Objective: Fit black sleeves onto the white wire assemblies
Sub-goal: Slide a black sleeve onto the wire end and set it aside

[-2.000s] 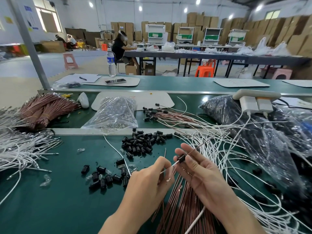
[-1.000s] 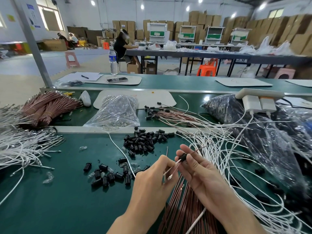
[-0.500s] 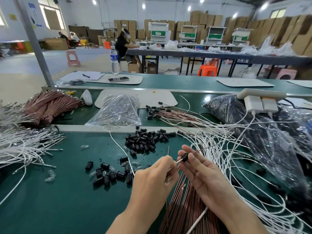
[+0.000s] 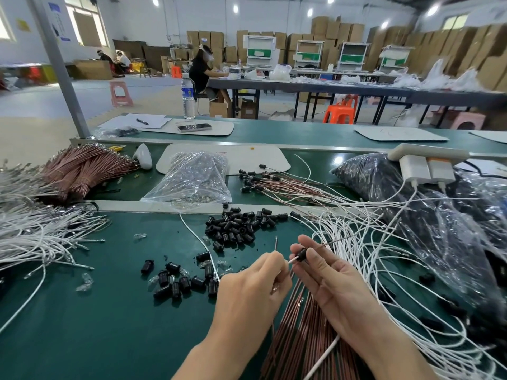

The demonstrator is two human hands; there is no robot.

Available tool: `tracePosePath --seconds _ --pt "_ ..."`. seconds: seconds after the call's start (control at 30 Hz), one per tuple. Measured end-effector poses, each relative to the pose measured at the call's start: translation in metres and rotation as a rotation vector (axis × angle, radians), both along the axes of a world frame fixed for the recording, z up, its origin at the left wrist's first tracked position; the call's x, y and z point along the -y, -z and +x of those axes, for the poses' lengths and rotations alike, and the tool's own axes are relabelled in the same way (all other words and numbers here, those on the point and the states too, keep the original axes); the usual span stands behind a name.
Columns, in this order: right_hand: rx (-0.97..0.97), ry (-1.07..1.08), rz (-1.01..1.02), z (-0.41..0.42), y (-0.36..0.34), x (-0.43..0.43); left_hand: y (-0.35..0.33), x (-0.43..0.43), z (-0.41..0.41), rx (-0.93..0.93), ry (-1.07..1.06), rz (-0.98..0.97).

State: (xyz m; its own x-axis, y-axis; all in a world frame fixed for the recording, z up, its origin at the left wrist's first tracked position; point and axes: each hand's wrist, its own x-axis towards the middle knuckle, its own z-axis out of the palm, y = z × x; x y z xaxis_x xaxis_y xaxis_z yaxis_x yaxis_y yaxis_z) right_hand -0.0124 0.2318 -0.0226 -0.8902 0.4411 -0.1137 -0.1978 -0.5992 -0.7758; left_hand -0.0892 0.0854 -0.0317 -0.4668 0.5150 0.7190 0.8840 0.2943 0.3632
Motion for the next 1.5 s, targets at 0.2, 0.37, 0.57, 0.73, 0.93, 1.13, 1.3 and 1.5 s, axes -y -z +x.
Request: tracePosePath --seconds 0.2,0.37,0.57,0.73,0.93,1.13,1.3,1.5 --pt "-0.020 0.003 -0.011 0.001 0.001 -0.003 0.003 -0.003 0.003 0.118 0.039 0.003" --pt "-0.003 -0.022 -0.006 0.002 0.002 -0.002 0.005 -0.002 0.001 0.308 0.109 0.029" --pt "-0.001 -0.030 0.006 0.002 0.002 -0.001 0.010 -0.005 -0.002 0.579 0.293 0.008" --pt "0.023 0.009 0.080 0.000 0.004 0.001 0.008 -0.007 -0.008 0.832 0.381 -0.008" --pt "0.021 0.050 0.141 0.000 0.003 0.003 0.007 -0.006 -0.012 0.896 0.370 -0.004" --pt "0.018 0.063 0.164 -0.001 0.002 0.006 0.009 -0.008 -0.009 0.893 0.356 0.063" --pt "0.019 0.063 0.238 0.000 0.003 0.008 0.011 -0.008 -0.007 0.906 0.353 0.085" --pt "0.028 0.077 0.364 0.000 0.007 0.010 0.012 -0.007 -0.007 0.888 0.341 0.096"
